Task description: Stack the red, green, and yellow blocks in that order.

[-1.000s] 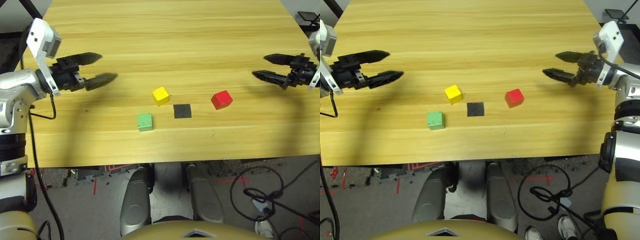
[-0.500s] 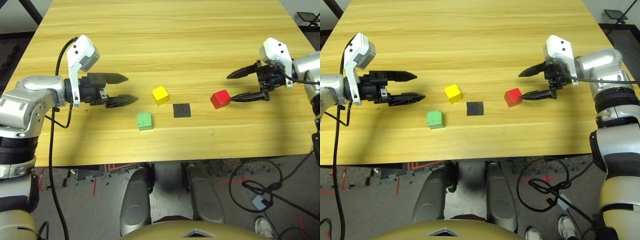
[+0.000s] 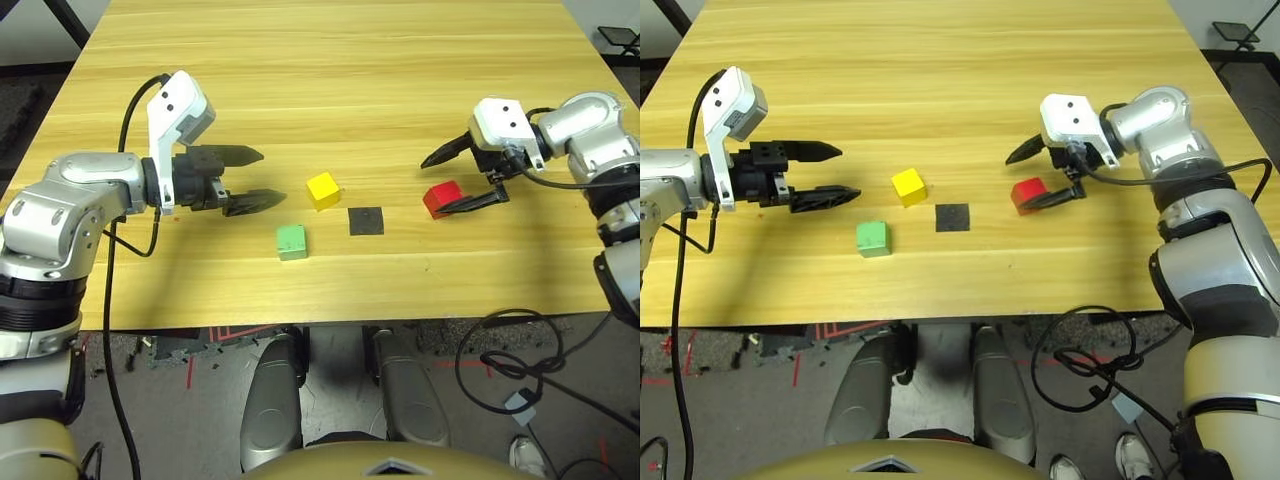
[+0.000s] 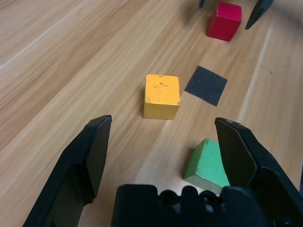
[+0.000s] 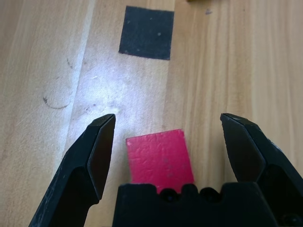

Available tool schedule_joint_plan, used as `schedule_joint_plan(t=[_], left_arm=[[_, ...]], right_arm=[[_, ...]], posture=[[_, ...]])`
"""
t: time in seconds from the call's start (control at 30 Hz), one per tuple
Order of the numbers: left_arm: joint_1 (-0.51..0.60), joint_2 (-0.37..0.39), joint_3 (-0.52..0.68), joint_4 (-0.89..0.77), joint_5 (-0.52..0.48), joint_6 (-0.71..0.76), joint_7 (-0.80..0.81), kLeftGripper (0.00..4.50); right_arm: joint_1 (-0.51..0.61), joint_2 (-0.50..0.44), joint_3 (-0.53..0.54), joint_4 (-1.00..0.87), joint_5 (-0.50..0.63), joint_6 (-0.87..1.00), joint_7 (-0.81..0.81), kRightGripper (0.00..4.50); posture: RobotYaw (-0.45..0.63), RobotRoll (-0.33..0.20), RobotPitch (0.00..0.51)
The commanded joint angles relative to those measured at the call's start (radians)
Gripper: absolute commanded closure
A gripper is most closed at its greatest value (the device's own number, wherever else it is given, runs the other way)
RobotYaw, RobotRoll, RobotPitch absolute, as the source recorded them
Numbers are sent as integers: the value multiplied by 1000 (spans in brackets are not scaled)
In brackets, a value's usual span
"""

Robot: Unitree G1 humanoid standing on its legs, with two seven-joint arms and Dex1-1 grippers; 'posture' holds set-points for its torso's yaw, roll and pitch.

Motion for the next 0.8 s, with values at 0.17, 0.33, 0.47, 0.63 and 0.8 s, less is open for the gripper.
schedule_joint_plan(t=[0.17,0.33,0.47,0.63,0.8], left_arm=[[21,-11,3,-45,-8,25,29,43],[17,-18,4,-45,-13,35,40,43],[10,-22,4,-39,-13,37,48,43],[6,-24,5,-41,-16,46,56,12],[5,-22,11,-45,-19,58,65,0]], right_arm=[[-24,-12,13,70,-70,-65,7,0],[-29,3,-13,116,-121,-99,7,0],[-30,32,-53,142,-155,-109,7,0],[-28,75,-137,164,-207,-107,7,177],[-22,83,-158,164,-255,-127,7,1597]], posture=[[228,-31,221],[227,-31,224],[227,-29,225],[235,-24,228],[240,-21,232]])
